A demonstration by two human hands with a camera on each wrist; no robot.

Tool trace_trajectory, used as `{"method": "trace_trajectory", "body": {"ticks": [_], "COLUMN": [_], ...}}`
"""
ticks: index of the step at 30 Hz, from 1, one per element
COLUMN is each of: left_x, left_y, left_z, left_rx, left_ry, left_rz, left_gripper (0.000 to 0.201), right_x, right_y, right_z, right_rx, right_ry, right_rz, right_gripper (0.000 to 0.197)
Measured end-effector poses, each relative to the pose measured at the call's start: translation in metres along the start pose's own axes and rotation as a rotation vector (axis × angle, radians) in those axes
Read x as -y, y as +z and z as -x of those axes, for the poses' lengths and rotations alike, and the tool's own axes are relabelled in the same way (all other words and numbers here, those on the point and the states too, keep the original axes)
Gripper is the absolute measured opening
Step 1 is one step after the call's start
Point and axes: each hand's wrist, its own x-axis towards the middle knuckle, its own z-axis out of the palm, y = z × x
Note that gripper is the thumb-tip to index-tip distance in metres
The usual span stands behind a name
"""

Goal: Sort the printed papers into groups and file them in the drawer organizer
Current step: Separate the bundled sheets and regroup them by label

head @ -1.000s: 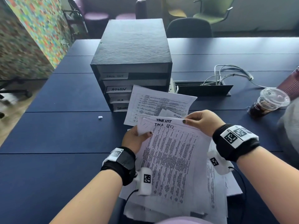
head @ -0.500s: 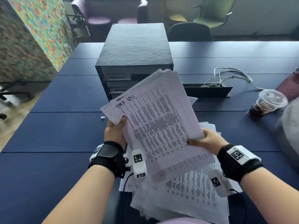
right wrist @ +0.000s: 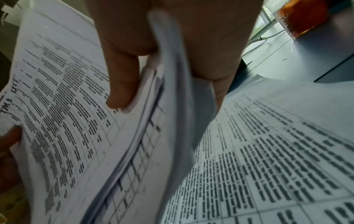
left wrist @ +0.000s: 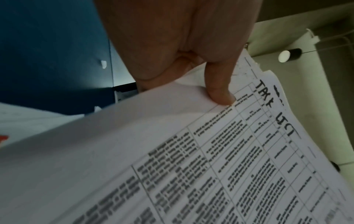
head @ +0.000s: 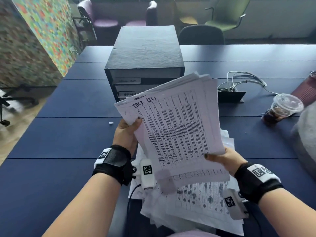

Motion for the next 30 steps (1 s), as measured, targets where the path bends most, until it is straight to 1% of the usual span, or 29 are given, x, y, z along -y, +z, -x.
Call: {"method": "trace_trajectory", "body": {"ticks": [1,2,4,6,7,10,13,16,18,20,22,24,26,28,30], "left_x": [-0.003,-0.006,-0.014,-0.023,-0.028,-0.038,-0.041,-0.032,-0.021,-0.012,-0.006,-0.006,-0.008,-0.011,-0.013], "left_y": [0.002,0.002,0.001,-0.002,-0.005,-0.013,-0.024,-0.026,-0.021,-0.013,-0.009,-0.010,-0.012,-0.014,-0.012], "left_z": [0.001,0.002,0.001,-0.001,-0.003,-0.007,-0.010,-0.010,-0.006,-0.001,0.002,0.002,0.001,0.001,0.003], "left_rx": [0.007,0.012,0.022,0.010,-0.001,-0.014,-0.034,-0.031,-0.014,-0.049,-0.088,-0.110,-0.120,-0.108,-0.084], "left_ry": [0.002,0.009,0.057,0.124,0.153,0.193,0.192,0.136,0.089,0.042,0.023,0.021,0.009,-0.003,0.006], "left_rz": [-0.018,-0.044,-0.127,-0.214,-0.249,-0.376,-0.594,-0.766,-0.819,-0.814,-0.753,-0.745,-0.736,-0.709,-0.708], "left_gripper": [0.032,0.030,0.026,0.026,0.026,0.030,0.027,0.026,0.024,0.025,0.027,0.028,0.029,0.030,0.031], "right_x": [-0.001,0.001,0.010,0.024,0.033,0.066,0.101,0.127,0.133,0.131,0.125,0.123,0.127,0.132,0.136], "right_y": [0.001,0.001,0.000,-0.006,-0.010,-0.020,-0.027,-0.024,-0.016,-0.005,0.004,0.007,0.003,-0.005,-0.007], "right_z": [0.001,0.003,0.004,0.004,0.004,0.007,0.018,0.030,0.029,0.022,0.016,0.012,0.014,0.017,0.018], "right_rx": [-0.016,-0.026,-0.065,-0.110,-0.126,-0.209,-0.303,-0.343,-0.329,-0.289,-0.289,-0.323,-0.318,-0.287,-0.212], "right_ry": [-0.002,-0.005,-0.025,-0.073,-0.099,-0.208,-0.363,-0.444,-0.471,-0.482,-0.467,-0.464,-0.434,-0.394,-0.363], "right_rz": [0.005,0.015,0.062,0.125,0.148,0.282,0.509,0.725,0.880,1.013,1.067,1.061,1.091,1.169,1.273], "right_gripper": [0.090,0.083,0.057,0.030,0.022,0.015,0.014,0.016,0.006,0.008,0.014,0.025,0.041,0.055,0.062]}}
